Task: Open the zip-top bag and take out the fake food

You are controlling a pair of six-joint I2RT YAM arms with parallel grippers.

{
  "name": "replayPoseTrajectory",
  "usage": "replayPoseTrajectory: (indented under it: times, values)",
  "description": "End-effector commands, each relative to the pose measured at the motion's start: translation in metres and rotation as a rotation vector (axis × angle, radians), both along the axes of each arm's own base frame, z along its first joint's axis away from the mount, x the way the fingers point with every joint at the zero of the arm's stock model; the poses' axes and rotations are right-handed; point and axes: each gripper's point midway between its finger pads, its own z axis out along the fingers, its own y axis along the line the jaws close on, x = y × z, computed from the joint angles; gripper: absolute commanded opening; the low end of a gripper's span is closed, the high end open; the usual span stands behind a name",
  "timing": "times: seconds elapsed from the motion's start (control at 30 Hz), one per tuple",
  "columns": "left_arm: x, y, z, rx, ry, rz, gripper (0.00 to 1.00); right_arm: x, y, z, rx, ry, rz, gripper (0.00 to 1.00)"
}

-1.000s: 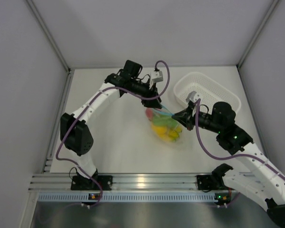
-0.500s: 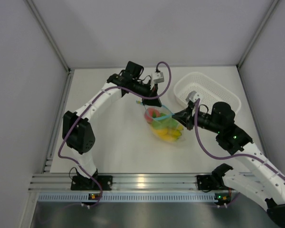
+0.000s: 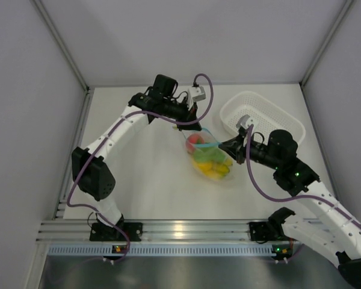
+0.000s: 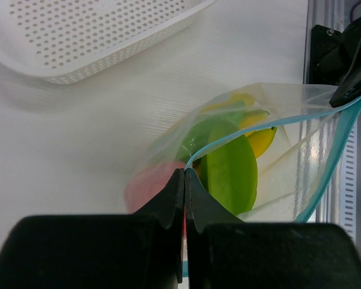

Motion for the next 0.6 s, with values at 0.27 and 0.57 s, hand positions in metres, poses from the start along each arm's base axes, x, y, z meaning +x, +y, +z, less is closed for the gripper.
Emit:
replayPoseTrajectory:
  times: [0.27, 0.57]
  values:
    - [0.012, 0.044, 0.055, -0.051, -0.151, 0.423, 0.0, 0.027, 0.005, 0.017, 0.026, -0.015, -0.09, 0.4]
    - [-0.001, 0.074, 0.073, -0.08, -0.113, 0.758, 0.0, 0.058, 0.002, 0.037, 0.11, 0.132, -0.275, 0.62]
